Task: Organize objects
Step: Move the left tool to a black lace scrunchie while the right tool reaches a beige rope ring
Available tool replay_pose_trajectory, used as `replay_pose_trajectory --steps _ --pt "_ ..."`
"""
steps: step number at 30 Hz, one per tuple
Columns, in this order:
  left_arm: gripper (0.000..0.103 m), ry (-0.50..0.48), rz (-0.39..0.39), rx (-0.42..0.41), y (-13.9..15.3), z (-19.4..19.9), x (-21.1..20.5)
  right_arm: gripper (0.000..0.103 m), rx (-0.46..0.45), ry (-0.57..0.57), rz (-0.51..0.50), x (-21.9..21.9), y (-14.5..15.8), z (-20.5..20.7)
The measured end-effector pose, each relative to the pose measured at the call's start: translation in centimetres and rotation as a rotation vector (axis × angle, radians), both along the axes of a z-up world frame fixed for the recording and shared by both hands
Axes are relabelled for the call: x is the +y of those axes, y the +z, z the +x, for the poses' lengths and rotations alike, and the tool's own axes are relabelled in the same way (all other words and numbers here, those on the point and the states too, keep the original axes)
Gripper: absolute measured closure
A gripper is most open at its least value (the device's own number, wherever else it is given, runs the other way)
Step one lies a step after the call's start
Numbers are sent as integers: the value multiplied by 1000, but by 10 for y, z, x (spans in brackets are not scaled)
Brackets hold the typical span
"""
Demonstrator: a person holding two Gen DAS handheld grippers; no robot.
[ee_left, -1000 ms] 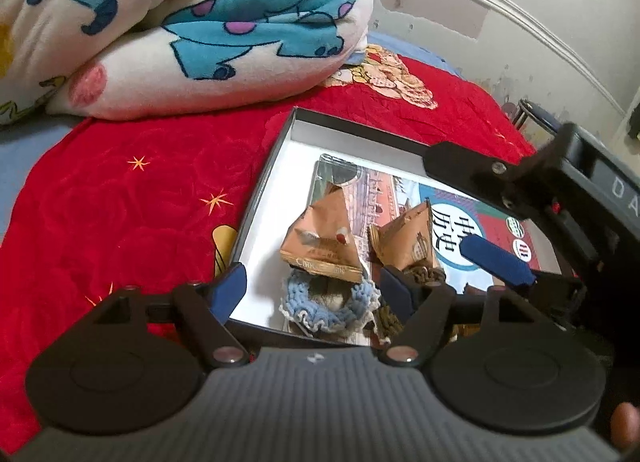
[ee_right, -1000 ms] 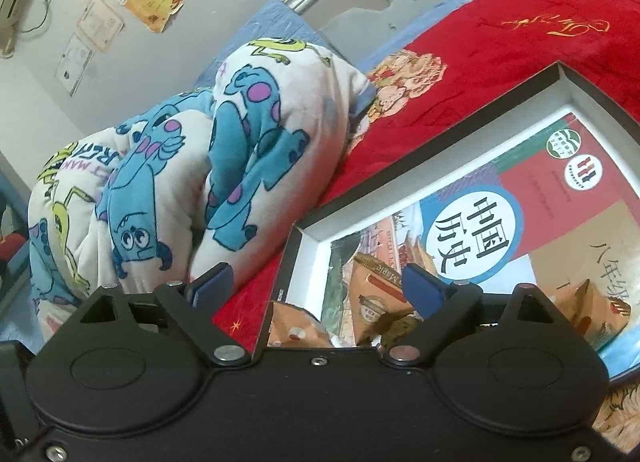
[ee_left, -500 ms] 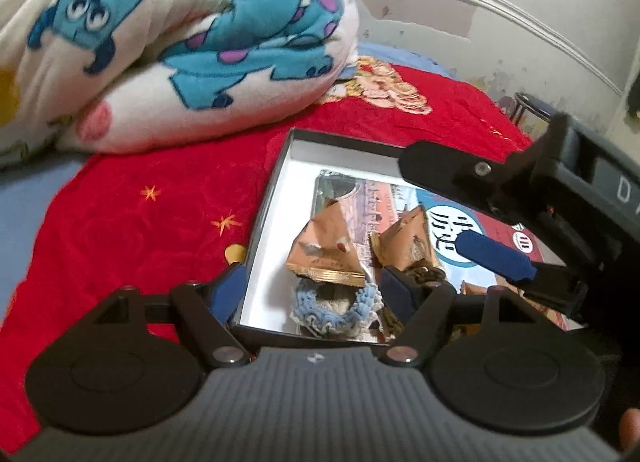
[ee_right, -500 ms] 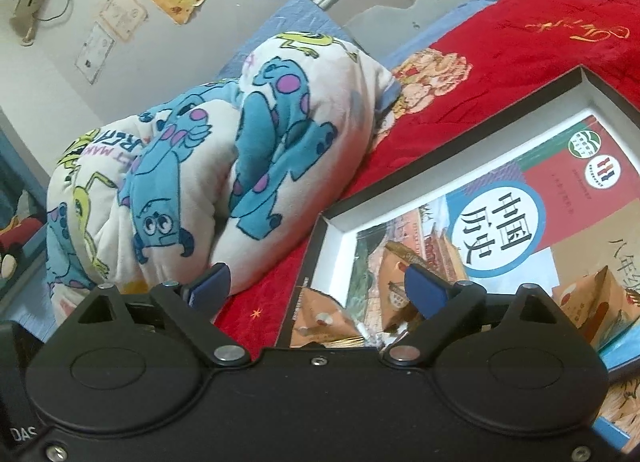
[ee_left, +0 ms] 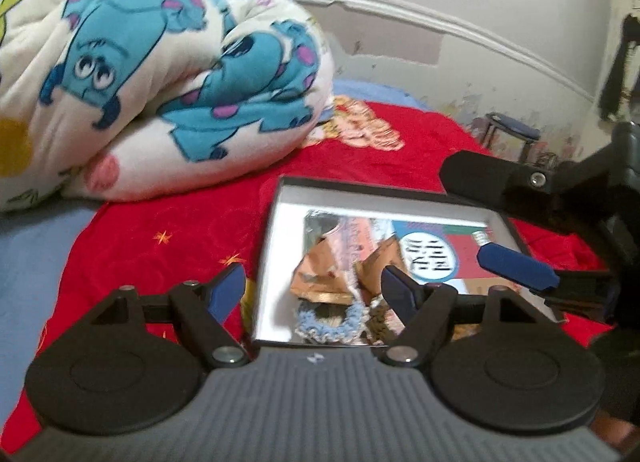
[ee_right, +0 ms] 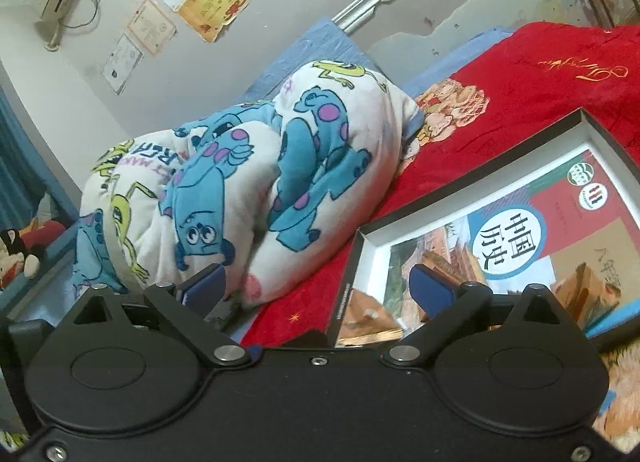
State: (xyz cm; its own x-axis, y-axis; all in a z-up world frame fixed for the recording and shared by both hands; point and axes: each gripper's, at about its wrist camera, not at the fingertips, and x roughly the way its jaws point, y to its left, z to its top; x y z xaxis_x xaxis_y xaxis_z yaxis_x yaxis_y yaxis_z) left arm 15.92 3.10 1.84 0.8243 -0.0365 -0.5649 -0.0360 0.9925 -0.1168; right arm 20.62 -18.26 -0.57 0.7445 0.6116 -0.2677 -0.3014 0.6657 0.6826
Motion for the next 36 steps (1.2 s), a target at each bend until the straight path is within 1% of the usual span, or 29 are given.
replay_pose_trajectory --steps 2,9,14,21,24,27,29,31,33,36 --pt "18 -27 0 -14 3 -5 -3 4 -8 -24 -4 -1 8 -9" --pt "18 -120 41 -59 11 -21 -19 1 -45 -109 -52 -11 32 -40" --pt "18 -174 53 -81 13 -28 -26 1 -46 -199 -58 -31 38 -62" --pt "18 -254 52 -76 11 -34 -37 1 5 -275 -110 -60 31 -86" --pt "18 -270 59 -62 8 -35 -41 1 26 -306 -187 -68 29 -100" --pt "18 -279 61 -64 7 -36 -42 0 46 -368 -256 -76 30 -113" --pt "18 -290 47 -61 7 -37 -42 0 109 -396 -293 -82 27 -117" --pt "18 -306 25 -48 5 -37 -44 0 146 -405 -309 -89 22 -124" --pt "18 -334 25 -39 2 -39 -50 0 173 -413 -313 -94 16 -130" --pt "18 -381 31 -13 -6 -43 -65 1 228 -421 -282 -102 11 -134"
